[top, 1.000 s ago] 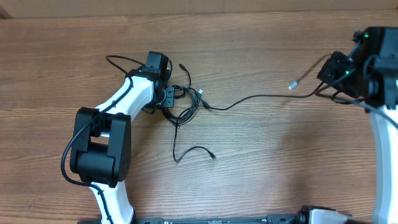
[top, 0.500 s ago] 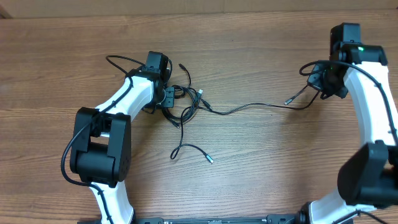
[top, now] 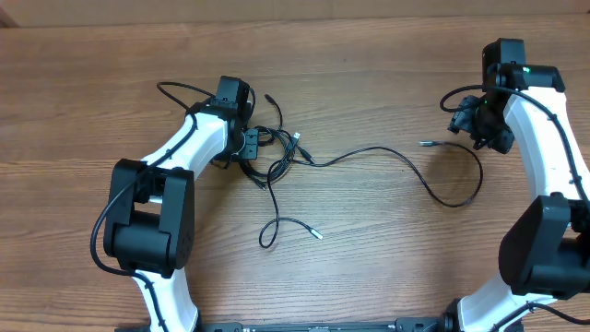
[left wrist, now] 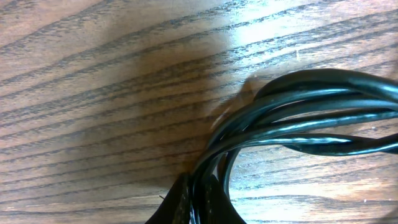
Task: Untangle cables
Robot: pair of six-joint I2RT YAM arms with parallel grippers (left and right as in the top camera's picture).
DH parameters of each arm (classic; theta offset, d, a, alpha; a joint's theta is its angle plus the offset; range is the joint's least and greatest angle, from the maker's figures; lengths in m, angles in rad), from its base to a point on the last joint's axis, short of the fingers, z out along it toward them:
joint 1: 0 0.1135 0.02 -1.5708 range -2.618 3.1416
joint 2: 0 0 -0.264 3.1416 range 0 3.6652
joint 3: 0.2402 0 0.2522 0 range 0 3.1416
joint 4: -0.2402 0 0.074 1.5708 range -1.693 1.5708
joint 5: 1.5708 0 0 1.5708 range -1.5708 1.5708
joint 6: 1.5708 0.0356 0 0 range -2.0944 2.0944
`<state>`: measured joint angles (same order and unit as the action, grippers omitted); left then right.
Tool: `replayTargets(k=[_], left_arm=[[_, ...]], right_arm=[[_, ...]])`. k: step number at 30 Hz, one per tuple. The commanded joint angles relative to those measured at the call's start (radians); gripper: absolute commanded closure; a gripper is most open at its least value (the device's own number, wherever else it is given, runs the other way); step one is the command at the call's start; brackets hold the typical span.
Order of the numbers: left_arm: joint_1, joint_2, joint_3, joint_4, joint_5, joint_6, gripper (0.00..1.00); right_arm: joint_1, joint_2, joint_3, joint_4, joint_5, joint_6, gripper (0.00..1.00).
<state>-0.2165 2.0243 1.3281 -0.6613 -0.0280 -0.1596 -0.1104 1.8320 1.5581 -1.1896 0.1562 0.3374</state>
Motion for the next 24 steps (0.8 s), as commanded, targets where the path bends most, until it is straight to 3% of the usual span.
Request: replayTargets(k=[1,10,15,16,20,22,24], left_arm=[[0.019,0.068,-0.05,-0.015,-0.083,-0.021,0.94],[0.019,0.068,-0.05,-0.014,-0.082,-0.021,0.92],[0.019,0.068,-0.05,-0.014,-0.082,-0.021,0.92],[0.019,0.068,-0.05,-0.014,-0.08,-0.021,0.92],[0.019,0.068,-0.05,-0.01,-0.068,-0.021,0.92],[0.019,0.068,-0.05,-0.009,-0.068,-0.021,0.92],[0.019,0.068,-0.05,-0.009,-0.068,-0.021,0.92]], right_arm=[[0.002,-0.003,0.013,0.011,-0.142,-0.017,0.31],[0.052,-0.003,0.013,0.013,-0.383,-0.107,0.32],[0.114,-0.003,0.013,0.036,-0.451,-0.105,0.27],[0.129,-0.003,0.013,0.043,-0.479,-0.099,0.36],[0.185,-0.002,0.013,0.059,-0.584,-0.099,0.47],[0.224,-0.002,0.013,0.069,-0.603,-0.099,0.68],[0.256,-0.002,0.013,0.077,-0.603,-0.094,0.8]])
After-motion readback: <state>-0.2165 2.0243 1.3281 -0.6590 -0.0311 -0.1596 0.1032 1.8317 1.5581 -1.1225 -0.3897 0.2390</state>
